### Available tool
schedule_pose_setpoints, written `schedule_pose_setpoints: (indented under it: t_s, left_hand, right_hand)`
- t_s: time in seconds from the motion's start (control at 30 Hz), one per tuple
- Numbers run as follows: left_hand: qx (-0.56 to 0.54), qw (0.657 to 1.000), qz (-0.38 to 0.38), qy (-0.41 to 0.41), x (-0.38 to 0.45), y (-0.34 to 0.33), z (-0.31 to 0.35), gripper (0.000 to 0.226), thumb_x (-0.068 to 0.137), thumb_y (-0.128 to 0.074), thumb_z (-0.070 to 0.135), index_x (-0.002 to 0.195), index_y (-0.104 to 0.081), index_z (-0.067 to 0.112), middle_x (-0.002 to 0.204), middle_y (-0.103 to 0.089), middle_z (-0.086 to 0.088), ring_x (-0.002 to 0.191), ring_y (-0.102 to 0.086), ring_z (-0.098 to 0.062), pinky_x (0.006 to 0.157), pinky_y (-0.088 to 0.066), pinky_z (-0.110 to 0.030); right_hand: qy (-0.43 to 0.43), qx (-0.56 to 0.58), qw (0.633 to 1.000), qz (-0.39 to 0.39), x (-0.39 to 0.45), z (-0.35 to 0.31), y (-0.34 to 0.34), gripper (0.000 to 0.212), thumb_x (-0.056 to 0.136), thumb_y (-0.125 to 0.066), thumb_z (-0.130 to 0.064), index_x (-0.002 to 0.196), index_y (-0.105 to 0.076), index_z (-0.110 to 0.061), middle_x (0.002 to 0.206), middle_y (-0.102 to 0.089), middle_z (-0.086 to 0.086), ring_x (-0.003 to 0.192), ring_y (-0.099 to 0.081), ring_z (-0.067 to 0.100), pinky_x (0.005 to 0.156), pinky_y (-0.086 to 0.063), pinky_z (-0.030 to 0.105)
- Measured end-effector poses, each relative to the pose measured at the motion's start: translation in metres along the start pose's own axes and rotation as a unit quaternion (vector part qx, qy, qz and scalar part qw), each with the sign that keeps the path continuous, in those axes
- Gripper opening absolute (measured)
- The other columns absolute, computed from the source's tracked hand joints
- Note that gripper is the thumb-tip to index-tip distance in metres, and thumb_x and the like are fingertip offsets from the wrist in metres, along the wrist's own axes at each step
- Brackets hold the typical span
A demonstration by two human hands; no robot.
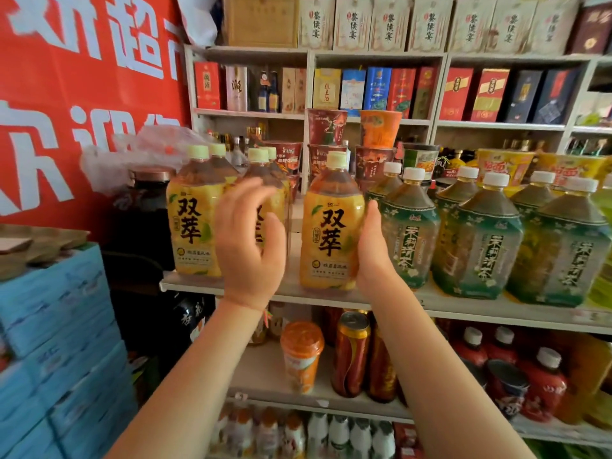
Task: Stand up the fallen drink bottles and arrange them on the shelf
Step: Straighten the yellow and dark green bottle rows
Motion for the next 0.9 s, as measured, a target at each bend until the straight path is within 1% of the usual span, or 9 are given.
schedule_pose_setpoints:
  t_s: [0.07, 0.13, 0.2, 0.43, 0.57, 0.73, 0.8, 0.83, 0.9]
  left_hand:
    - [0.117, 0.991, 0.004, 0.057, 0.01, 0.005, -0.032, 0.049, 0.093, -0.054, 0.023, 0.139, -0.054, 0.006, 0.149, -0.047, -0.021, 0.141, -0.039, -0.042, 0.117, -0.028, -0.057]
    - [0.221, 0.966, -0.062, 0.115, 0.009, -0.001, -0.059, 0.064, 0.096, -0.047, 0.043, 0.155, -0.036, 0.021, 0.165, -0.024, -0.018, 0.151, -0.017, -0.047, 0.12, -0.015, -0.063]
    - [0.276, 0.948, -0.128, 0.097, 0.007, -0.007, -0.072, 0.066, 0.098, -0.039, 0.053, 0.159, -0.027, 0.031, 0.168, -0.014, -0.013, 0.152, -0.008, -0.049, 0.117, -0.012, -0.069]
    - [0.312, 0.939, -0.139, 0.048, -0.006, -0.016, -0.086, 0.063, 0.099, -0.035, 0.056, 0.157, -0.031, 0.032, 0.167, -0.021, -0.01, 0.151, -0.006, -0.051, 0.114, -0.011, -0.073]
    - [0.308, 0.941, -0.132, 0.043, -0.005, -0.014, -0.085, 0.066, 0.096, -0.04, 0.06, 0.155, -0.036, 0.032, 0.165, -0.028, -0.01, 0.151, -0.01, -0.051, 0.114, -0.015, -0.071]
    - [0.306, 0.94, -0.148, 0.033, -0.005, -0.011, -0.087, 0.069, 0.094, -0.039, 0.064, 0.155, -0.035, 0.033, 0.164, -0.029, -0.009, 0.151, -0.01, -0.049, 0.114, -0.016, -0.071]
    - [0.3, 0.941, -0.15, 0.034, -0.005, -0.008, -0.088, 0.07, 0.094, -0.039, 0.064, 0.156, -0.034, 0.033, 0.165, -0.028, -0.01, 0.152, -0.009, -0.048, 0.114, -0.015, -0.071]
    - [0.293, 0.944, -0.147, 0.034, -0.005, -0.007, -0.087, 0.07, 0.094, -0.04, 0.063, 0.156, -0.034, 0.031, 0.165, -0.027, -0.01, 0.152, -0.009, -0.047, 0.115, -0.013, -0.071]
    - [0.263, 0.955, -0.138, 0.017, -0.005, -0.008, -0.08, 0.07, 0.094, -0.041, 0.058, 0.156, -0.035, 0.026, 0.166, -0.024, -0.012, 0.153, -0.01, -0.043, 0.118, -0.009, -0.068]
  right_hand:
    - [-0.013, 0.006, 1.0, 0.003, 0.003, 0.0, -0.002, 0.077, 0.085, -0.031, -0.084, 0.125, -0.067, -0.028, 0.118, -0.072, 0.005, 0.113, -0.063, 0.029, 0.106, -0.044, 0.055]
    - [-0.009, 0.007, 1.0, -0.006, 0.003, -0.001, -0.001, 0.073, 0.087, -0.031, -0.083, 0.115, -0.071, -0.029, 0.108, -0.075, 0.004, 0.106, -0.066, 0.028, 0.099, -0.049, 0.051]
    - [-0.004, 0.006, 1.0, -0.011, 0.002, -0.002, -0.004, 0.067, 0.091, -0.029, -0.079, 0.108, -0.071, -0.029, 0.102, -0.075, 0.003, 0.101, -0.067, 0.027, 0.088, -0.051, 0.046]
    - [-0.002, 0.003, 1.0, -0.021, -0.003, -0.002, -0.015, 0.065, 0.094, -0.027, -0.075, 0.108, -0.071, -0.029, 0.1, -0.076, 0.003, 0.096, -0.068, 0.023, 0.075, -0.051, 0.039]
    - [0.005, 0.003, 1.0, -0.029, -0.006, 0.0, -0.03, 0.068, 0.093, -0.027, -0.078, 0.111, -0.071, -0.029, 0.108, -0.075, 0.005, 0.104, -0.067, 0.026, 0.095, -0.051, 0.048]
    - [0.012, 0.008, 1.0, 0.021, -0.013, 0.002, -0.037, 0.06, 0.094, -0.033, -0.073, 0.107, -0.071, -0.028, 0.103, -0.076, 0.003, 0.1, -0.068, 0.024, 0.092, -0.053, 0.045]
    - [0.087, -0.037, 0.993, 0.077, -0.024, -0.004, -0.036, 0.048, 0.101, -0.035, -0.057, 0.101, -0.069, -0.023, 0.099, -0.072, -0.001, 0.1, -0.065, 0.019, 0.089, -0.051, 0.039]
    - [0.175, -0.07, 0.975, 0.115, -0.031, -0.012, -0.033, 0.04, 0.104, -0.038, -0.047, 0.106, -0.068, -0.021, 0.103, -0.069, -0.004, 0.103, -0.062, 0.016, 0.09, -0.049, 0.036]
    - [0.367, -0.13, 0.905, 0.172, -0.051, -0.032, -0.023, 0.029, 0.102, -0.044, -0.028, 0.125, -0.061, -0.021, 0.118, -0.062, -0.008, 0.112, -0.056, 0.009, 0.095, -0.044, 0.024]
Point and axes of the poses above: each hand's wrist, its own x-axis towards the middle knuckle, its own y-axis out of the back of the hand, z = x × y, the point moved 4 cm from there along x, towards the middle knuckle
